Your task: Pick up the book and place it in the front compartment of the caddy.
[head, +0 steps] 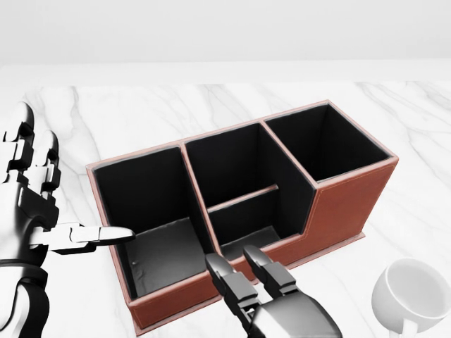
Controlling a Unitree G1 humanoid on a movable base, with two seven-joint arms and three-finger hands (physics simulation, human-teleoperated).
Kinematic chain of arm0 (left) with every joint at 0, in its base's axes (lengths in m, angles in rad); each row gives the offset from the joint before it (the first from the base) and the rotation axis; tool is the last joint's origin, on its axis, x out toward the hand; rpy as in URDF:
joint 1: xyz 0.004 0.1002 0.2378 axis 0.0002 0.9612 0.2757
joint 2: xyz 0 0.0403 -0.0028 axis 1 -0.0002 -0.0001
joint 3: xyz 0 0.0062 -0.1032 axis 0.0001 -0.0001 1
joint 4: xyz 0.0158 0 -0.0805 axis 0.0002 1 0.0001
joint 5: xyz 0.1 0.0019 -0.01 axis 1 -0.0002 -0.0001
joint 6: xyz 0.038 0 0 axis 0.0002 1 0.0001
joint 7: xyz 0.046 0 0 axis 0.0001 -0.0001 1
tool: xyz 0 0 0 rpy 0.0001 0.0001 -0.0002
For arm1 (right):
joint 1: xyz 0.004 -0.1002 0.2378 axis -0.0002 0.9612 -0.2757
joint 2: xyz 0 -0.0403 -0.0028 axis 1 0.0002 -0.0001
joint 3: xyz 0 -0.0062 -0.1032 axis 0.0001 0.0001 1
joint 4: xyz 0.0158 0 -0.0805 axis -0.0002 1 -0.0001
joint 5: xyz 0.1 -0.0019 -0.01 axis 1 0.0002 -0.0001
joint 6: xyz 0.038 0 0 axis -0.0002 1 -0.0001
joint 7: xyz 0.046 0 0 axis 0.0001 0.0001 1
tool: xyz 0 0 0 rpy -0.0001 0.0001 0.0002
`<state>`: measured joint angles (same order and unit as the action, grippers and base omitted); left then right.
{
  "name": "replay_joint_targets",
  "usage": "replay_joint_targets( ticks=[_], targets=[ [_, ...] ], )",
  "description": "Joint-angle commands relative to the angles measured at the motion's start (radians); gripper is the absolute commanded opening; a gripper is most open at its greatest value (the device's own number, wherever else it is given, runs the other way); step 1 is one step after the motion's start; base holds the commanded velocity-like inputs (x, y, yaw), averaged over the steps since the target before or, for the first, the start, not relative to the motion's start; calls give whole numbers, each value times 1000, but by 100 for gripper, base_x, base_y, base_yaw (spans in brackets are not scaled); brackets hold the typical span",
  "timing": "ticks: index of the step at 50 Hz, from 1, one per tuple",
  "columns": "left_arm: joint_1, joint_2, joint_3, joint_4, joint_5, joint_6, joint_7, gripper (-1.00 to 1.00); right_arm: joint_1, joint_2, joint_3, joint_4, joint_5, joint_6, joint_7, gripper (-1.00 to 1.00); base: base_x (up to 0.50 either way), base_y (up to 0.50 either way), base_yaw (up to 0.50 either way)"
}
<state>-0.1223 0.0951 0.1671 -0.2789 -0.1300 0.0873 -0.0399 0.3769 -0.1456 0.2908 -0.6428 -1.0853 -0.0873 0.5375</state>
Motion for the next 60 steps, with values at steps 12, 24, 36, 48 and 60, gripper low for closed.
replay_joint_targets(
  ticks=[12, 24, 36, 48, 60],
  targets=[
    [1, -1, -1, 6, 2, 0, -1, 100, -72, 37, -38, 28, -9, 0, 54, 100, 0, 0, 0],
    [3, -1, -2, -5, 2, 0, -1, 100, -72, 39, -29, 59, -22, 0, 36, 100, 0, 0, 0],
    [-6, 3, 4, 4, -3, 0, 1, 100, -80, 35, -32, 106, -18, 0, 9, 100, 0, 0, 0],
    [-10, 7, 8, 4, -7, 0, 4, 100, -74, 29, -38, 149, -17, 0, -23, 100, 0, 0, 0],
    [-12, 7, 7, 12, -7, 0, 2, 100, -78, 32, -44, 170, -18, 0, -27, 100, 0, 0, 0]
  ],
)
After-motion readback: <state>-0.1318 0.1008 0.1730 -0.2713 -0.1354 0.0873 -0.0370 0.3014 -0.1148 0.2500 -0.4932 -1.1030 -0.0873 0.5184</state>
